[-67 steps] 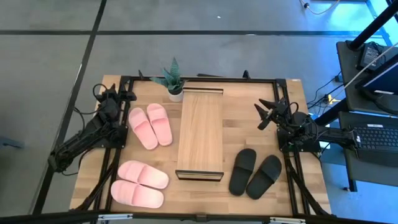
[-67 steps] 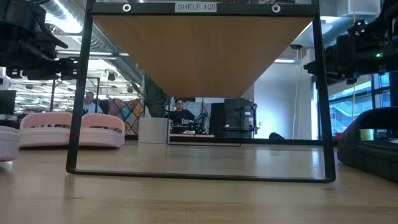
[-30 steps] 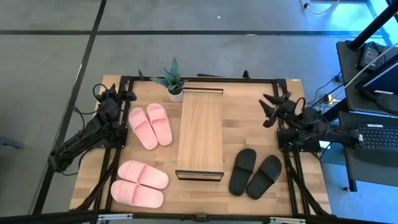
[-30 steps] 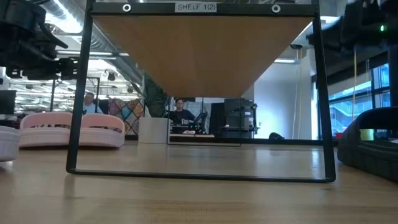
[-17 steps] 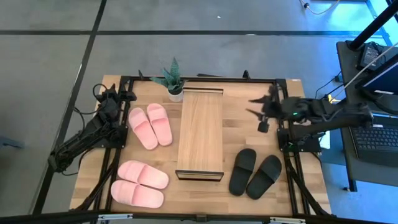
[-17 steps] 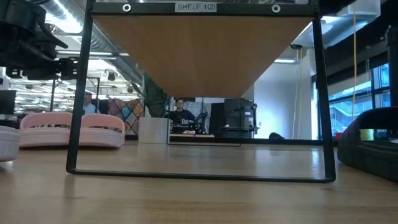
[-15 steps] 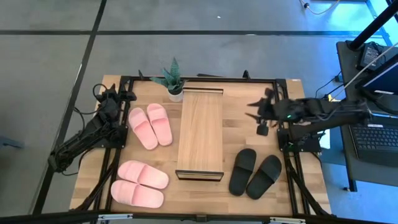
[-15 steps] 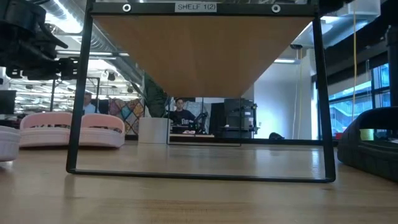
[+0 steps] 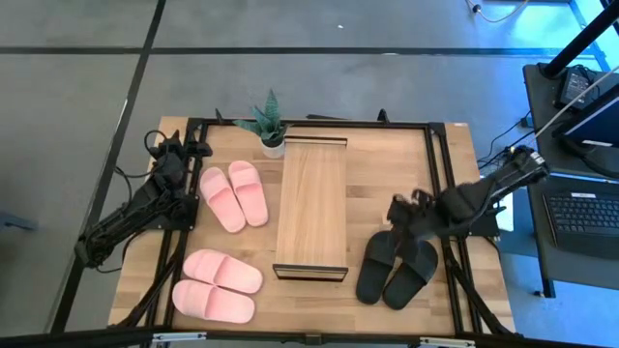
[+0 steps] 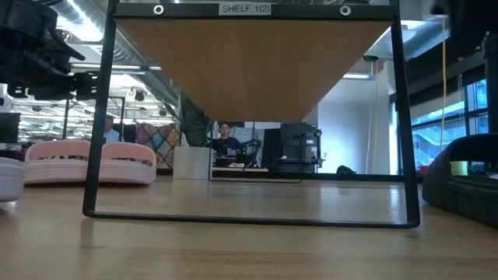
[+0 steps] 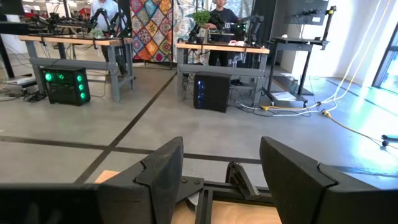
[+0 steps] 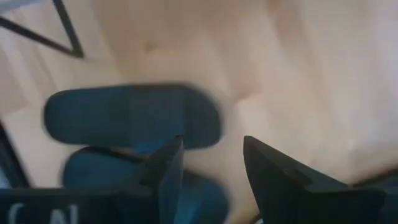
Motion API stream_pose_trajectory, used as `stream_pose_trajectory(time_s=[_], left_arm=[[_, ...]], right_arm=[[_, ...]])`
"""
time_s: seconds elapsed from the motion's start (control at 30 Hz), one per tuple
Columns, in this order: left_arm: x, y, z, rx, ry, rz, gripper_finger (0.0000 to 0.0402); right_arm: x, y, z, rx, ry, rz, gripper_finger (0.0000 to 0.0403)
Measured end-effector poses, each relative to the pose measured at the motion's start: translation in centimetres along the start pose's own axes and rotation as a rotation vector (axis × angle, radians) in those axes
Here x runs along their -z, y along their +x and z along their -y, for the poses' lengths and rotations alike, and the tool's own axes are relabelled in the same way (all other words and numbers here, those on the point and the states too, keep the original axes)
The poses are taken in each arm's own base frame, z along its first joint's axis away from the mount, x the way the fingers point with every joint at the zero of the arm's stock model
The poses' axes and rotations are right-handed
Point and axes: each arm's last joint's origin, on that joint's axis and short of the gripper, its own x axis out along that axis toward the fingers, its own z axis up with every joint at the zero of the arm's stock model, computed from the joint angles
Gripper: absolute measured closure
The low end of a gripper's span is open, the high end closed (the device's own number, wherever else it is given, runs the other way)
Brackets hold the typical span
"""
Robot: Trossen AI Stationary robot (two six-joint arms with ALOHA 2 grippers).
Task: Pick and place slides into the shelf
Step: Put the black slide on the shelf
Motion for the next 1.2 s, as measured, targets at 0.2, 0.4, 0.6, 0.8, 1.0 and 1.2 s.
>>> stream_pose_trajectory(time_s=[0.2,0.4,0.6,0.8,1.0,1.2], left_arm=[[0.0,0.0,0.0,0.000,0.000,0.000,0.0196],[0.0,0.0,0.0,0.000,0.000,0.000,0.0196],[0.0,0.0,0.0,0.000,0.000,0.000,0.0196],[0.0,0.0,0.0,0.000,0.000,0.000,0.0196],[0.0,0.0,0.0,0.000,0.000,0.000,0.0196],[0.0,0.0,0.0,0.000,0.000,0.000,0.0196]], right_arm=[[1.9,3.0,-3.8,0.066,0.139,-0.207,0.0233],[3.7,6.4,-6.8,0.180,0.211,-0.397,0.0233],[4.9,9.2,-8.6,0.280,0.239,-0.472,0.0233],[5.3,11.5,-9.5,0.356,0.227,-0.491,0.0233],[5.7,13.5,-9.8,0.458,0.219,-0.517,0.0233],[6.1,14.6,-9.5,0.586,0.211,-0.550,0.0233]])
